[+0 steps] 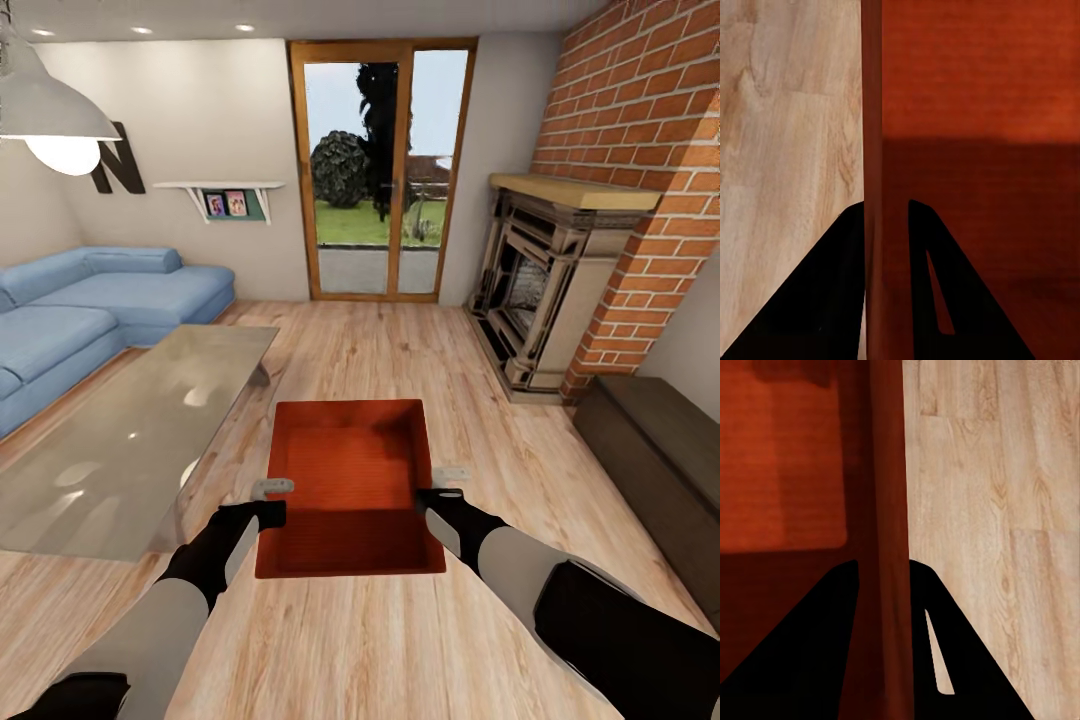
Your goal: Move the two storage containers from the living room to the garage. In the garage, place one container on the floor and stack the other container on top of it (either order is fine).
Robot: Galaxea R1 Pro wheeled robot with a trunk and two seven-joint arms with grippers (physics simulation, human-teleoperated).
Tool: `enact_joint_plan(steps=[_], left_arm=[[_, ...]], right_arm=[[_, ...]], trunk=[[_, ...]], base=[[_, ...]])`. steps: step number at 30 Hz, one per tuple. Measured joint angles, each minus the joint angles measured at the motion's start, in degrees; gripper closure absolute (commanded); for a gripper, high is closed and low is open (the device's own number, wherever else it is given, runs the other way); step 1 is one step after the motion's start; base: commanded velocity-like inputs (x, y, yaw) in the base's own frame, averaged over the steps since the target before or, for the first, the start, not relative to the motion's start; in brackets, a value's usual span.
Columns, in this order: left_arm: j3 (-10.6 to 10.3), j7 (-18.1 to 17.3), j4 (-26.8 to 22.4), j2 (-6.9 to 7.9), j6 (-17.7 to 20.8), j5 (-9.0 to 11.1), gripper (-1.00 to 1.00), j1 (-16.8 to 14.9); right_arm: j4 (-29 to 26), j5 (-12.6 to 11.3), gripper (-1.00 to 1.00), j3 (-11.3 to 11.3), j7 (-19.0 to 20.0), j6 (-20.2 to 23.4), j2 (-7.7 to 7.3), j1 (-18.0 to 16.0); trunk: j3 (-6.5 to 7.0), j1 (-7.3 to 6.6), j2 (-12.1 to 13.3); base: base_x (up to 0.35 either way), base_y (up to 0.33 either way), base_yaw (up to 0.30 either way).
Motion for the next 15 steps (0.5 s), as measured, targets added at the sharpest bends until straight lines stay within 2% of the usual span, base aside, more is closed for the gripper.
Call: enact_joint_plan(steps=[15], left_arm=[[0.03, 0.0, 0.08, -0.03, -0.02, -0.01, 1.0, 0.01]], right_arm=[[0.0, 0.01, 1.0, 0.03, 0.0, 0.08, -0.02, 0.0]], trunk=[[1.35, 0.0, 0.0]], base=[[0.0, 0.0, 0.0]])
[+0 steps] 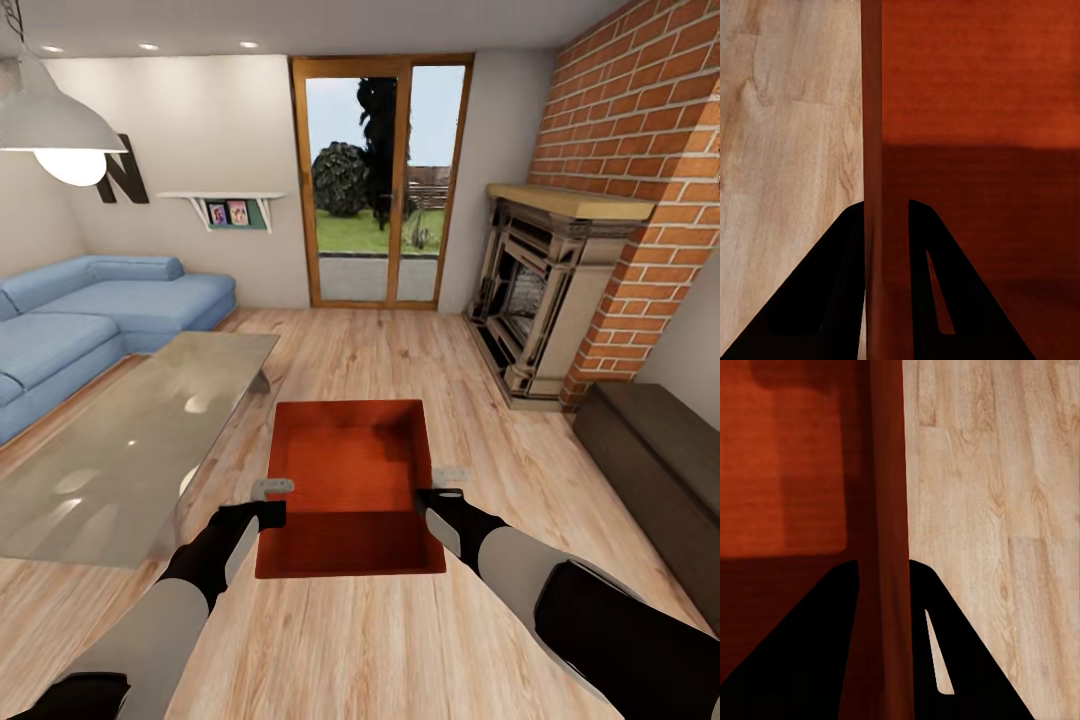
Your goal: Move the two storage containers from the living room to the garage. In the garage, place one container on the floor and stack the other container on top of it (either order is fine).
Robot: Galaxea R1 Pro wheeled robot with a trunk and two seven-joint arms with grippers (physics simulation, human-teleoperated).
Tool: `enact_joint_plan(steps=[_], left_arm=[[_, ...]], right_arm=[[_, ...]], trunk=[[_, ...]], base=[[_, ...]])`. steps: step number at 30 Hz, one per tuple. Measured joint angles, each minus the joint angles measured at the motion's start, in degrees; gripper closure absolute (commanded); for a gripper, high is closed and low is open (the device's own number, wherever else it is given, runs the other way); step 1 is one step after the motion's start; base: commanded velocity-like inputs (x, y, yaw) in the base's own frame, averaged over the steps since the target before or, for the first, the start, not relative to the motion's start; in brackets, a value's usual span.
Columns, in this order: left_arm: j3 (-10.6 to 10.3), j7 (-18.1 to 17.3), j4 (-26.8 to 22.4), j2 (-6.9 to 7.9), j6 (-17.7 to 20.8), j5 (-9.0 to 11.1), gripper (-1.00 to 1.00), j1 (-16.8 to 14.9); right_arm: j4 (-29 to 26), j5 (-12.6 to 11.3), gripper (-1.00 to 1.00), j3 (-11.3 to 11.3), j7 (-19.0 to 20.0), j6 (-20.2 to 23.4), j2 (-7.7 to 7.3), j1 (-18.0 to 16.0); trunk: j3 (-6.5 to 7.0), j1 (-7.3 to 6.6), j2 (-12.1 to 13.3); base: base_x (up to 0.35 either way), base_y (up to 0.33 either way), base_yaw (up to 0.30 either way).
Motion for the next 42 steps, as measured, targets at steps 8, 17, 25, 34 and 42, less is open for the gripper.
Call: enact_joint_plan(steps=[8, 17, 25, 34, 42], left_arm=[[-0.04, 0.05, 0.01, -0.01, -0.05, 0.05, 1.0, -0.01], [-0.05, 0.08, 0.02, -0.02, -0.03, 0.1, 1.0, 0.0], [-0.03, 0.08, 0.1, -0.04, -0.02, 0.09, 1.0, -0.01], [-0.02, 0.08, 0.1, -0.04, -0.03, 0.09, 1.0, -0.01], [-0.01, 0.08, 0.18, -0.06, -0.03, 0.08, 1.0, -0.01]], right_arm=[[-0.01, -0.01, 1.0, 0.02, 0.0, -0.04, -0.02, 0.0], [-0.02, -0.01, 1.0, 0.02, 0.01, -0.01, -0.03, 0.0], [-0.02, -0.01, 1.0, 0.04, 0.01, 0.09, -0.05, 0.01], [-0.02, -0.01, 1.0, 0.05, 0.01, 0.09, -0.05, 0.0], [-0.02, -0.03, 1.0, 0.08, 0.01, 0.16, -0.07, 0.02]], trunk=[[0.72, 0.0, 0.0], [1.53, 0.0, 0.0], [2.25, 0.0, 0.0], [3.07, 0.0, 0.01], [3.63, 0.0, 0.01]], base=[[0.0, 0.0, 0.0], [0.0, 0.0, 0.0], [0.0, 0.0, 0.0], [0.0, 0.0, 0.0], [0.0, 0.0, 0.0]])
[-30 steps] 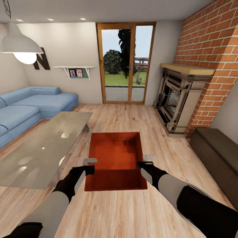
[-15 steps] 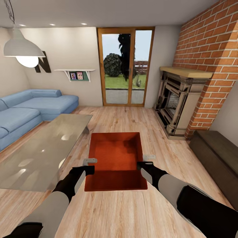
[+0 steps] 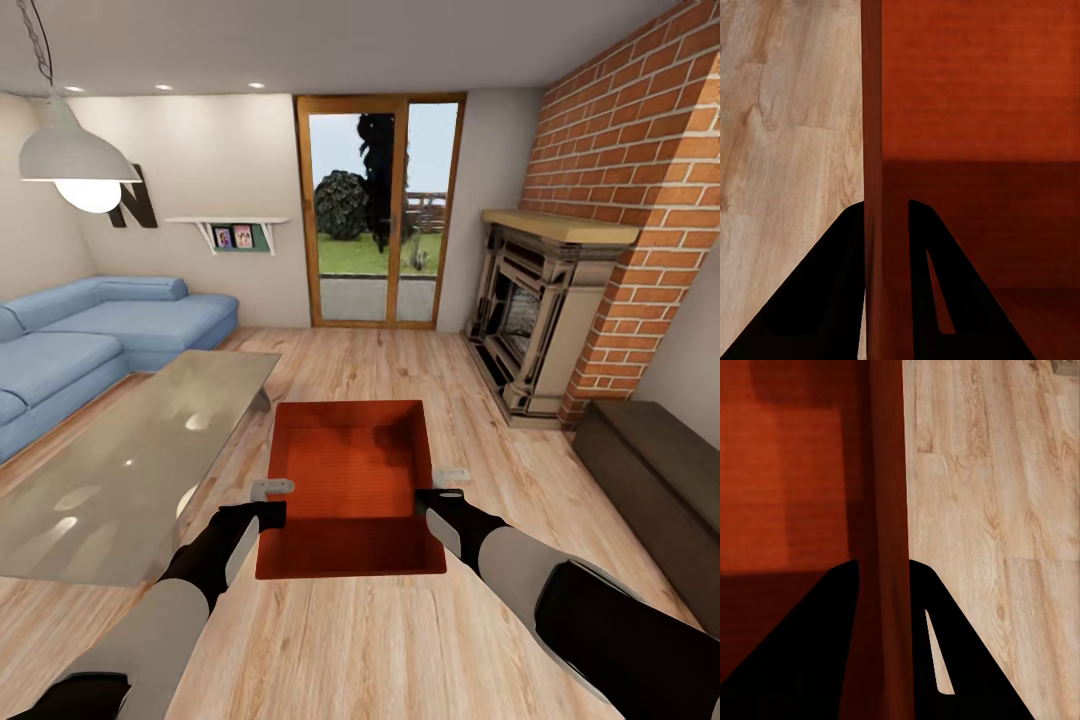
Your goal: Move the two storage containers from the living room to the garage. In the garage, place one container on the floor and stack the other container on top of it (either order is fine).
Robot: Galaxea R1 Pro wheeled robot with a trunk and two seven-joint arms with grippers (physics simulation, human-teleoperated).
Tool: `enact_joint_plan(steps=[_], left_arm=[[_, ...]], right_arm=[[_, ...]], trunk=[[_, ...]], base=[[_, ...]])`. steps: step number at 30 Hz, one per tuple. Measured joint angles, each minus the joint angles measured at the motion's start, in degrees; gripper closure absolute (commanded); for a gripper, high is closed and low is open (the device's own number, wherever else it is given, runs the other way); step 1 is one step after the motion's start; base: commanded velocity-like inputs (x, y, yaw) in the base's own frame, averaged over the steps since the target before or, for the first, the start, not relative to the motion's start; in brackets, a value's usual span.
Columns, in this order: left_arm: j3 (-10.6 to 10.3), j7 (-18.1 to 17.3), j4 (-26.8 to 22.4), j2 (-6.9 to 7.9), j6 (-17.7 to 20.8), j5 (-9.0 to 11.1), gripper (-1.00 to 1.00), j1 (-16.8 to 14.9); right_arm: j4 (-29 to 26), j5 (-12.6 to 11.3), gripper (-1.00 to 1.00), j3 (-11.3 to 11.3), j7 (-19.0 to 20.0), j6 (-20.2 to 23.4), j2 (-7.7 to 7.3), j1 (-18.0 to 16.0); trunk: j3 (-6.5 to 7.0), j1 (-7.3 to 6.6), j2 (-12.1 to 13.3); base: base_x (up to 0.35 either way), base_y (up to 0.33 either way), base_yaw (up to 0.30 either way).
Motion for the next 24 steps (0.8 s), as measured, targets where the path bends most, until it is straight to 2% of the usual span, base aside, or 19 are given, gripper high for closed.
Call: enact_joint_plan(steps=[24], left_arm=[[0.01, 0.0, 0.01, -0.01, 0.01, -0.02, 1.0, 0.0]], right_arm=[[0.03, -0.04, 1.0, 0.04, 0.0, 0.02, 0.01, -0.02]], trunk=[[0.04, 0.0, 0.0]], base=[[0.0, 0.0, 0.0]])
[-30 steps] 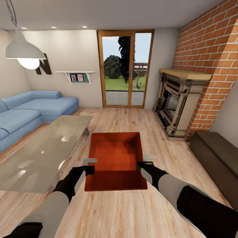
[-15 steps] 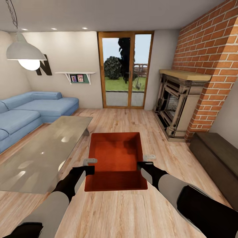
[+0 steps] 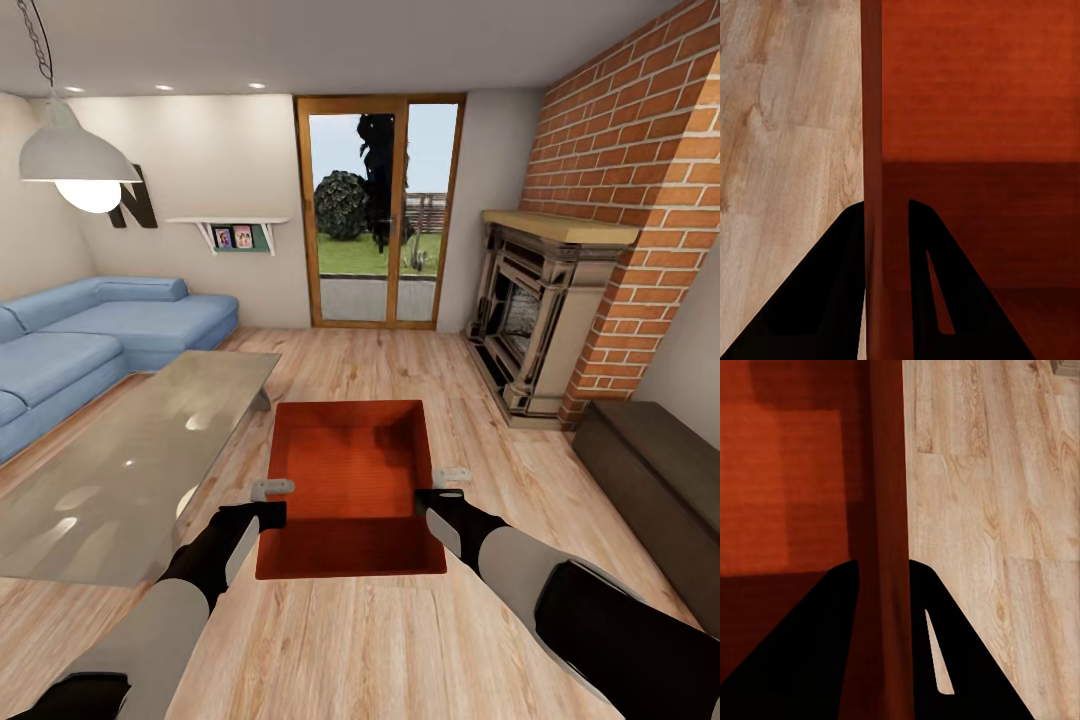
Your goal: Move the two storage containers from the living room to the garage. In the garage, place one container on the floor and stack the other container on top of it (either order is fine).
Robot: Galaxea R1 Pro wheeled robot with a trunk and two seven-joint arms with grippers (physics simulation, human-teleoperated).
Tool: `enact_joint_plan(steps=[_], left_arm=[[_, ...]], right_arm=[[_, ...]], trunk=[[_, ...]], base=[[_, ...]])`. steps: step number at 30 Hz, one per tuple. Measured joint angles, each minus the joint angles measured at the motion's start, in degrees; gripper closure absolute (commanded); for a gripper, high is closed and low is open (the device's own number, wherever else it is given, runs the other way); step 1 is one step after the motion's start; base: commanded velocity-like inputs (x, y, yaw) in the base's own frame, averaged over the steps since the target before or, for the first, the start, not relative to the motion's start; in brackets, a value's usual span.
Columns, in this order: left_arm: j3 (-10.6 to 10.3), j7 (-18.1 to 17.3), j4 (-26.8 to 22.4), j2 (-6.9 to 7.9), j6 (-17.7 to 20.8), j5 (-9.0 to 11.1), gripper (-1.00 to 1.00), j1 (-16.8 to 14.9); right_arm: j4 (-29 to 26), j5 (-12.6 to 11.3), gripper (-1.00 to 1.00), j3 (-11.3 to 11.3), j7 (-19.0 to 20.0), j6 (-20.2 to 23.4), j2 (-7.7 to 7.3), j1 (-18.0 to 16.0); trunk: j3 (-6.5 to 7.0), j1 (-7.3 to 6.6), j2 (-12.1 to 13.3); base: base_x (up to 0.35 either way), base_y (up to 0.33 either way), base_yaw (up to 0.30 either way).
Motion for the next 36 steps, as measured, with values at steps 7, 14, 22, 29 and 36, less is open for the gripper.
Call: enact_joint_plan(steps=[7, 14, 22, 29, 36], left_arm=[[0.0, 0.0, -0.02, 0.0, 0.02, -0.02, 1.0, 0.0], [-0.04, 0.0, -0.1, 0.04, 0.03, 0.03, 1.0, 0.01], [-0.04, 0.0, -0.1, 0.04, 0.04, 0.03, 1.0, 0.01], [-0.01, 0.01, -0.11, 0.0, 0.01, -0.06, 1.0, 0.01], [-0.06, 0.0, -0.13, 0.06, 0.03, 0.05, 1.0, 0.01]], right_arm=[[0.05, 0.0, 1.0, -0.04, 0.04, -0.04, 0.02, 0.01], [0.05, -0.12, 1.0, 0.06, 0.02, -0.12, 0.04, 0.0], [0.06, -0.13, 1.0, 0.06, 0.02, -0.12, 0.04, 0.0], [0.06, -0.12, 1.0, 0.05, 0.06, -0.15, 0.01, 0.0], [0.06, -0.12, 1.0, 0.05, 0.01, -0.16, 0.05, -0.01]], trunk=[[0.0, 0.0, 0.0], [0.0, 0.0, 0.0], [0.0, 0.0, 0.0], [0.0, 0.0, 0.0], [0.0, 0.0, 0.0]], base=[[0.0, 0.0, 0.0], [0.0, 0.0, 0.095], [0.0, 0.0, 0.258], [0.0, 0.0, 0.27], [0.0, 0.0, 0.271]])
